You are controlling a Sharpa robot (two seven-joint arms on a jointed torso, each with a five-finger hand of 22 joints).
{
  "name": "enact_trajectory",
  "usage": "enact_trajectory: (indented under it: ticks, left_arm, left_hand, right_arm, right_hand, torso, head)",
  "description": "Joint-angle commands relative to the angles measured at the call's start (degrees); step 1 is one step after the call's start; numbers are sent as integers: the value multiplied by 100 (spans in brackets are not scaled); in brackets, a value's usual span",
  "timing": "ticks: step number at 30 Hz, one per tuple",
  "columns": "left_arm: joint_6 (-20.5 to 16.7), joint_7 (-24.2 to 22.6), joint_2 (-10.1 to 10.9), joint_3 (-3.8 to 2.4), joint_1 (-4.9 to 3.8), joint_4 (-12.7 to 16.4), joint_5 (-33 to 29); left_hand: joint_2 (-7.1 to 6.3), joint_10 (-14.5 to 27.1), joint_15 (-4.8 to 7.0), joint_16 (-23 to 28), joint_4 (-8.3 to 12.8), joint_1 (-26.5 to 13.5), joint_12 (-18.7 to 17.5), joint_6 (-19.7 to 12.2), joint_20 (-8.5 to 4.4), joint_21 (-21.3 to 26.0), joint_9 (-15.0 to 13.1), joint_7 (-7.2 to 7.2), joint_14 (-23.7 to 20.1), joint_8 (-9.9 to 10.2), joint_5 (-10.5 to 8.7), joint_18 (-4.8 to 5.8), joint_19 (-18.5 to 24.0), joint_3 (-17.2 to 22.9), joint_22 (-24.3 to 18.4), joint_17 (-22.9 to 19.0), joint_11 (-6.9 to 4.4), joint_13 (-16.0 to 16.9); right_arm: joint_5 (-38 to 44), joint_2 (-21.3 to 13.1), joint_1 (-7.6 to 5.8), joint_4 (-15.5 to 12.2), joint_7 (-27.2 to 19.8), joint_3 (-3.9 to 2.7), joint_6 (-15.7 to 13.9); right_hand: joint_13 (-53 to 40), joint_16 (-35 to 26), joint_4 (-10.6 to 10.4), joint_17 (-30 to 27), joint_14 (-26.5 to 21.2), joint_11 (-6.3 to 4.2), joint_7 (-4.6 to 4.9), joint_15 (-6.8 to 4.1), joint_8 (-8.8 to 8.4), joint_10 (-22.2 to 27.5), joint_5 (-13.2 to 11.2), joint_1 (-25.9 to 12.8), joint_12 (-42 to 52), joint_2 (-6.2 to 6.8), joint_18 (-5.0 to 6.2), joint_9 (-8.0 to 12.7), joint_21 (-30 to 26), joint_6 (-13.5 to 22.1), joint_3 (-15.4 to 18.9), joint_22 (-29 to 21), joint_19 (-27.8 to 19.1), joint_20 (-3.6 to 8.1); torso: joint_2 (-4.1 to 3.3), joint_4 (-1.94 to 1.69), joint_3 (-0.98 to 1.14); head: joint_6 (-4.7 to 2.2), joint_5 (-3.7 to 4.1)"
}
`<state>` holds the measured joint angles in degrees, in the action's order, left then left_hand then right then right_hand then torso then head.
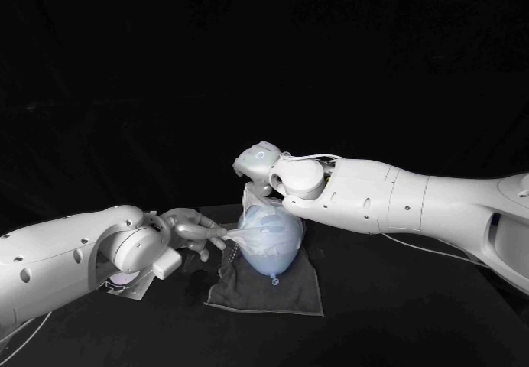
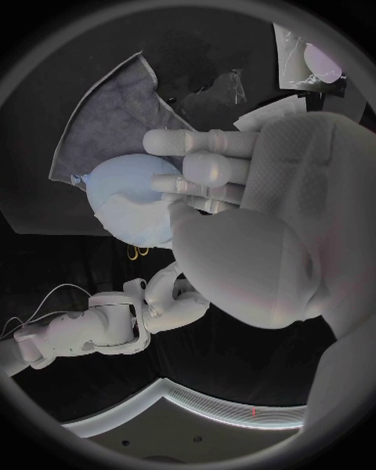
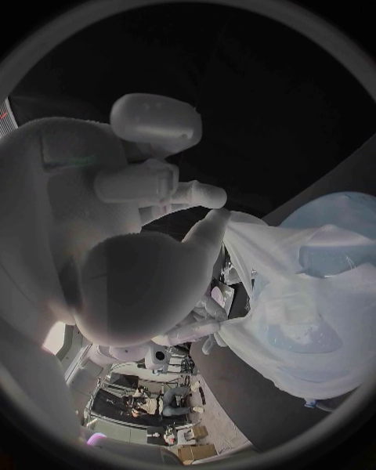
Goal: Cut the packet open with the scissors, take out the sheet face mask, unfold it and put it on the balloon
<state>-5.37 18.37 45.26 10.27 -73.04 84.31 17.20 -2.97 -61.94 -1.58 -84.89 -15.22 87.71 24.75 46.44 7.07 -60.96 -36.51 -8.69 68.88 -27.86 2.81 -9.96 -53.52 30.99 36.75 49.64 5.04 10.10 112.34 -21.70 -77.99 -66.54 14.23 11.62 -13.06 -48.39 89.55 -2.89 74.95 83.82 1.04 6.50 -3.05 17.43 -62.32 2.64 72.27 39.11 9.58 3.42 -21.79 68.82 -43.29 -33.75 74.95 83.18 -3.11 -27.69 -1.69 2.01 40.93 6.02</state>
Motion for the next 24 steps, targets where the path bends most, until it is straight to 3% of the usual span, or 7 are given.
enact_trajectory:
  ticks: [1, 6, 9, 12, 16, 19, 24]
  left_arm:
    - [404, 269, -18, -4, -1, -18, 142]
    - [466, 330, -25, -4, -1, -33, 215]
    - [456, 371, -31, -4, -1, -51, 304]
    - [425, 404, -37, -4, -1, -90, 400]
    - [366, 436, -47, -4, 11, -173, 535]
    - [353, 442, -56, -3, 37, -240, 673]
    - [360, 430, -76, -3, 67, -316, 888]
  left_hand:
    - [-137, 22, -22, 39, 59, -28, -27, -47, 14, 28, -799, -54, -51, 101, -6, -57, 27, -45, -10, -23, 28, 18]
    - [-359, 42, -59, 52, 96, -133, -21, -205, 40, 39, -525, -150, -73, 459, -8, -53, 38, -201, -19, -63, 75, 66]
    - [-586, 34, -95, 60, 122, -203, -13, -503, 70, 50, -277, -213, -100, 805, -10, -52, 46, -357, -28, -107, 115, 98]
    - [-758, 45, -123, 68, 129, -255, -34, -741, 96, 68, -114, -240, -132, 1020, -6, -51, 57, -505, -41, -148, 145, 108]
    - [-991, 68, -152, 74, 137, -304, -81, -1031, 128, 99, 53, -251, -173, 1220, -3, -53, 74, -745, -62, -190, 175, 111]
    - [-1148, 102, -180, 80, 118, -339, -121, -1208, 154, 126, 145, -281, -224, 1303, -6, -53, 90, -954, -81, -243, 206, 112]
    - [-1180, 233, -228, 112, 49, -319, -166, -1350, 202, 197, 234, -319, -434, 1309, -5, -53, 162, -1344, -120, -468, 246, 124]
  right_arm:
    - [-26, 11, 3, 27, 88, -1, -76]
    - [-48, 7, 10, 54, 130, -1, -20]
    - [-54, -10, 13, 72, 168, -1, -19]
    - [-58, -47, 15, 75, 206, -1, -94]
    - [-86, -133, 17, 51, 248, -1, -410]
    - [-220, -224, 18, 20, 280, -2, -793]
    - [-430, -347, 18, -49, 264, -3, -1209]
  right_hand:
    - [113, -32, -55, 1349, 578, -1, -9, 17, -149, 77, 14, -49, -133, 66, 47, 56, -52, 179, 11, 978, -38, -16]
    - [302, -61, -122, 1296, 564, -10, -45, 20, -361, 117, 14, -108, -319, 118, 65, 137, -170, 463, 55, 951, -75, -20]
    - [333, -72, -134, 1275, 558, -6, -35, 25, -386, 119, 14, -115, -346, 125, 72, 146, -211, 491, 68, 942, -89, -22]
    - [351, -81, -141, 1258, 554, 1, -28, 31, -396, 129, 14, -122, -362, 134, 74, 149, -233, 498, 79, 937, -96, -25]
    - [383, -83, -169, 1256, 553, 16, -12, 45, -413, 140, 14, -150, -388, 149, 72, 155, -230, 508, 108, 938, -93, -33]
    - [568, -90, -297, 1244, 551, 74, 40, 94, -537, 279, 14, -244, -593, 203, 74, 259, -270, 733, 208, 930, -98, -67]
    - [939, -128, -455, 1176, 532, 151, 104, 160, -548, 359, 13, -220, -923, 217, 96, 235, -416, 651, 350, 898, -137, -127]
  torso:
    - [-3, -5, -2]
    - [-8, -7, -2]
    - [-8, -8, -2]
    - [-8, -8, -1]
    - [-5, -2, 0]
    - [-6, -2, 1]
    - [-8, -5, 1]
  head:
    - [-5, 3]
    - [3, 1]
    - [5, 0]
    - [9, -4]
    - [16, 1]
    - [13, -6]
    - [15, -4]
